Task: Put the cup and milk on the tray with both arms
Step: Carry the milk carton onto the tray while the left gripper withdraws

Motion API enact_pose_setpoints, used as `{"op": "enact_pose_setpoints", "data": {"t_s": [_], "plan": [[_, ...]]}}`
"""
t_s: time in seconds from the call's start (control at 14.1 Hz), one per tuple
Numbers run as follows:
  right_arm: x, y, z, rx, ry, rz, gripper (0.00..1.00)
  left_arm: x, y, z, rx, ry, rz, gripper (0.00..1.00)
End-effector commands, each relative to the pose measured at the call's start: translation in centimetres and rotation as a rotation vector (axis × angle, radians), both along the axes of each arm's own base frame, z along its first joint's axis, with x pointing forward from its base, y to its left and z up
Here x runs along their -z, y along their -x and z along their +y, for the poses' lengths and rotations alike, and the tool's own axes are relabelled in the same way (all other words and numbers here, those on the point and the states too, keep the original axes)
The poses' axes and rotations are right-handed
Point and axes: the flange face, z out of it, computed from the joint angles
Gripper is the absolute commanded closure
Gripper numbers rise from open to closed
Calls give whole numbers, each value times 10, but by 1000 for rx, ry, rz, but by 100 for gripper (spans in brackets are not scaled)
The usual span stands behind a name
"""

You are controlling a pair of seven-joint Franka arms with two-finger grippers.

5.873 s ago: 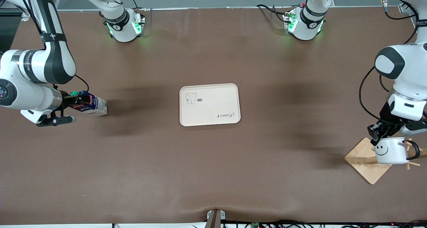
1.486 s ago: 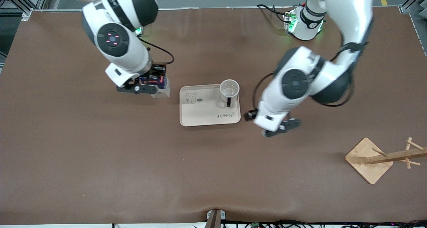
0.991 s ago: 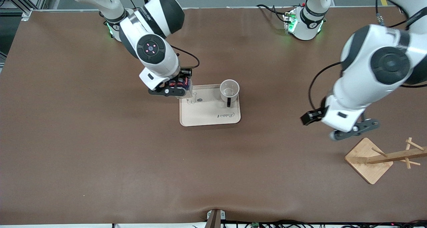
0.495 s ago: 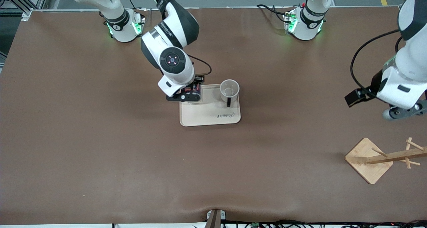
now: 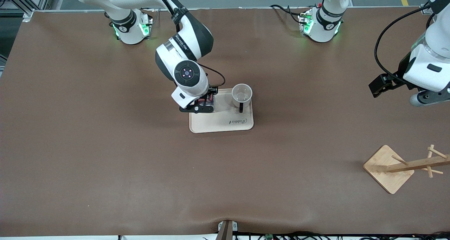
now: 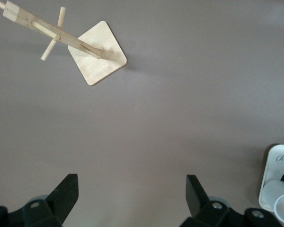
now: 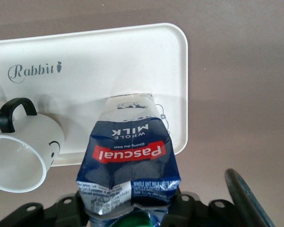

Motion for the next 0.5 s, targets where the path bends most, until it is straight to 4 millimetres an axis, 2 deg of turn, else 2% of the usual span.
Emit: {"op": "enact_pose_setpoints", "data": {"t_s": [0.0, 0.07, 0.14, 0.21, 0.42], "plan": [[1, -3, 3, 7, 0, -10, 1, -9, 9, 16, 38, 12, 12, 0], [1, -5, 0, 12, 3, -10, 0, -13, 13, 15, 48, 34, 3, 0], [1, -6, -1, 12, 3, -10, 0, -16, 16, 25, 44, 35, -10, 0], [-1, -6, -1, 10, 1, -11, 0, -16, 22, 23, 74, 28, -21, 0], [-15, -10, 0, 12, -13, -24, 0, -19, 43, 51, 94, 94, -25, 0]]}}
